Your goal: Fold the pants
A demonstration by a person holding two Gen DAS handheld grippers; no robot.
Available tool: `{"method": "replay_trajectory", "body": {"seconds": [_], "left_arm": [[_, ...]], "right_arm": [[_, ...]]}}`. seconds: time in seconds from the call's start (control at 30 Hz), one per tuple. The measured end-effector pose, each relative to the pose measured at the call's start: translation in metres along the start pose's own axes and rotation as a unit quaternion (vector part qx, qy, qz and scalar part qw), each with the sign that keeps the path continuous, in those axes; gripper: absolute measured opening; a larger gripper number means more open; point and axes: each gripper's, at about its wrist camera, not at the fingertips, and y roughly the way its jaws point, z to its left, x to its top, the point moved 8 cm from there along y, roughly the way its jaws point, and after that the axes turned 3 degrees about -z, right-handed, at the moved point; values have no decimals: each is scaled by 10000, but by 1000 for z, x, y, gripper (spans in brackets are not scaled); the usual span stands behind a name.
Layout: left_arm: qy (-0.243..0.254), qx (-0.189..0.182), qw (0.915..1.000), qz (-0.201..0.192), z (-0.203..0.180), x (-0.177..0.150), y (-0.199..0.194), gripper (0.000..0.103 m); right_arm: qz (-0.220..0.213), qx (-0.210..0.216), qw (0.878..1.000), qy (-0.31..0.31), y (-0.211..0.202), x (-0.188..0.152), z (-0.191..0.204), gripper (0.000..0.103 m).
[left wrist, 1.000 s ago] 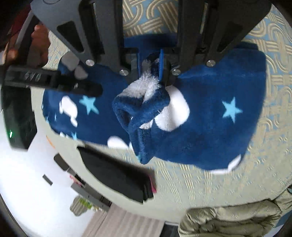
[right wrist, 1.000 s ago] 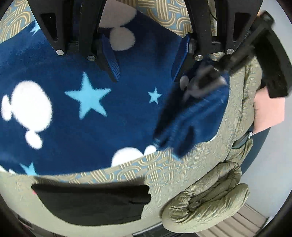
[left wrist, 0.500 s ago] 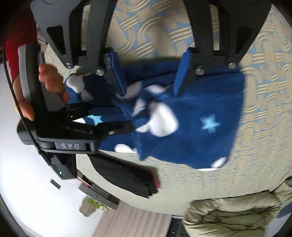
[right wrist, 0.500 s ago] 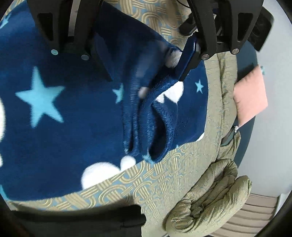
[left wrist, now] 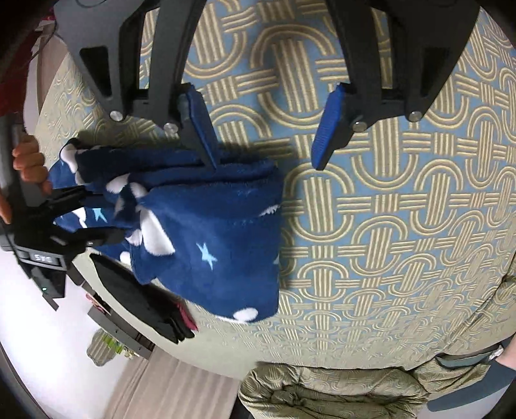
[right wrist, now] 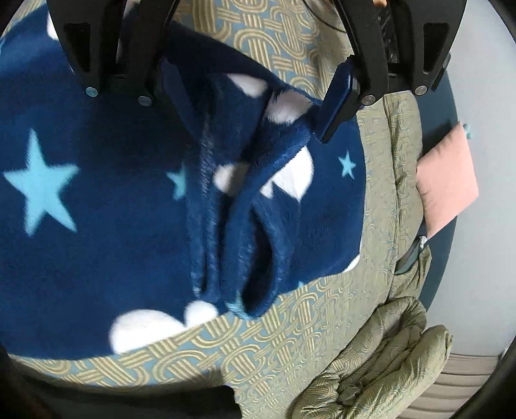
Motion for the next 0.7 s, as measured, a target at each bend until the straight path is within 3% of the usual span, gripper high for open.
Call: {"method": "replay_trajectory", "body": {"seconds": [0.17, 0.47, 0.6, 0.67, 0.7], "left_arm": [[224, 3, 9997, 110, -8, -1, 17, 60], [212, 13, 9994, 268, -6, -4, 30, 60], [249, -12, 9993, 288, -7, -6, 33, 60], [215, -21, 9994, 288, -7, -4, 34, 60], [193, -31, 9994, 281, -7, -3, 34, 60]], "right_arm": [[-35, -92, 9997, 241, -6, 1, -21, 78], [408, 757, 9957, 357, 29, 7, 10, 83], [467, 510, 9974, 191, 39, 13, 21, 83], [431, 252, 9988, -5, 43, 14, 24, 76], [363, 150, 9991, -174, 44, 15, 27, 51]]}}
